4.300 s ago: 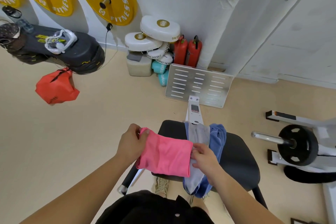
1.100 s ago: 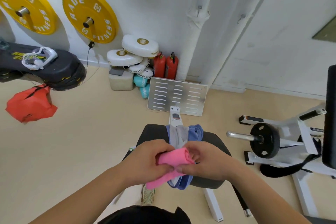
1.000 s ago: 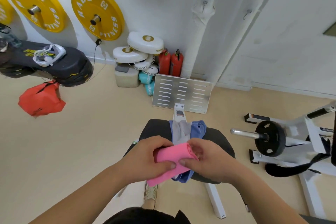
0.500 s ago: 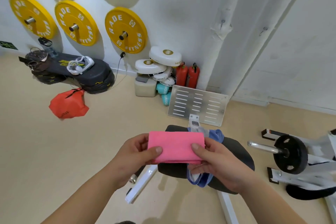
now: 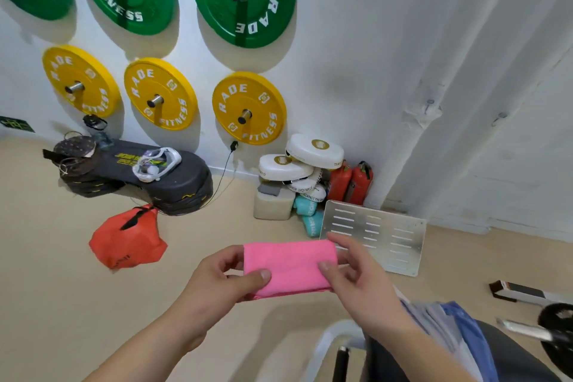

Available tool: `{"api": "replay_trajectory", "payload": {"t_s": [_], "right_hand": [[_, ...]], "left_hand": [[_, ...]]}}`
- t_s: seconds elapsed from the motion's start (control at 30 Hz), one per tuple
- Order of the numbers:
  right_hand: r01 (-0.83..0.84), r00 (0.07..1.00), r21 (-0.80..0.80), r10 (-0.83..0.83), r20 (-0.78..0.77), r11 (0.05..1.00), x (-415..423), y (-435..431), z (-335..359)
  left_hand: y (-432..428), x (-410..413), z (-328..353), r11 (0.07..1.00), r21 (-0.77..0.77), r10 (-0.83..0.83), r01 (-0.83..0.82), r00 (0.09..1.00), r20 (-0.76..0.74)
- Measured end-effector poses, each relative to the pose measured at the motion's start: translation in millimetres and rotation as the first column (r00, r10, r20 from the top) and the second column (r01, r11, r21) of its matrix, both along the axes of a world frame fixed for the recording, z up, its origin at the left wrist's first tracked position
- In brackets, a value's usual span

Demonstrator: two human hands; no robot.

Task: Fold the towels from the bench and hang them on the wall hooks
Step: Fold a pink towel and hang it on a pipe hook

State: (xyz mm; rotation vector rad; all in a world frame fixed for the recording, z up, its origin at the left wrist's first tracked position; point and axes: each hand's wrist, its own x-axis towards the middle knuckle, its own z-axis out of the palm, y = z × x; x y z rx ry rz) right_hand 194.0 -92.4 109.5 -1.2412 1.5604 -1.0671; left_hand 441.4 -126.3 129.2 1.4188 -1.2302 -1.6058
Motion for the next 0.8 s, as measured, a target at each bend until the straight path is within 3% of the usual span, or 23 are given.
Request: {"api": "replay_trajectory", "payload": {"t_s": [0.27,0.43,0.63,0.8], "right_hand": [[0.208,0.978,-0.052,-0.206,0.037,0.977,37.1,-68.8,23.7],[0.288,0.957,-0.028,-0.289,-0.034,0.957,-5.9,-110.7,66.3],[0.381,0.923,-0.007,-0.380,0.063,0.925,-75.4,-184.0,90.7],[0.399,0.916,-0.013,-0.398,0.053,0.917,-135.1,-256.7,104.4]], "left_hand": [[-111.8,34.1,38.1,0.968,0.001,-0.250,0.251,0.962,0.107],[-179.0,-18.1,57.1,0.931,-0.049,-0.355,0.361,0.928,0.111],[-266.0,-91.0,63.1,0.902,-0.104,-0.407,0.419,0.906,0.120],[-352.9,-158.5,72.8,0.884,-0.153,-0.426,0.441,0.896,0.126]]}}
